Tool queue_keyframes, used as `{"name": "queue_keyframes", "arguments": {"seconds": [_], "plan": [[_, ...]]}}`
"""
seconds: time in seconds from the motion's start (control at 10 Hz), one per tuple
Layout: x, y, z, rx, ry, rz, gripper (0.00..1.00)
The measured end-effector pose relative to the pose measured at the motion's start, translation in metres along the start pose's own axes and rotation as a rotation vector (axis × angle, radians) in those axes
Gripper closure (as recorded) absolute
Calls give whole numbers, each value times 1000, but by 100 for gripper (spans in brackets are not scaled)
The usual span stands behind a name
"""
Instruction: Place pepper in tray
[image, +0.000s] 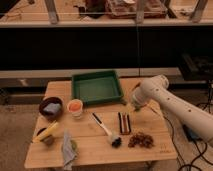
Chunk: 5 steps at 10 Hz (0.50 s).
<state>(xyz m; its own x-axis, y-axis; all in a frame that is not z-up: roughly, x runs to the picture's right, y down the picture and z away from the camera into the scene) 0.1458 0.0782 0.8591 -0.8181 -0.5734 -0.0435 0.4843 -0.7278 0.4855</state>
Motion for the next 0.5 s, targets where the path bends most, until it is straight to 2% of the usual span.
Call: {"name": "queue_keyframes", "arguments": {"seconds": [0.5], "plan": [[18,10,38,20,-44,-13,20]]}}
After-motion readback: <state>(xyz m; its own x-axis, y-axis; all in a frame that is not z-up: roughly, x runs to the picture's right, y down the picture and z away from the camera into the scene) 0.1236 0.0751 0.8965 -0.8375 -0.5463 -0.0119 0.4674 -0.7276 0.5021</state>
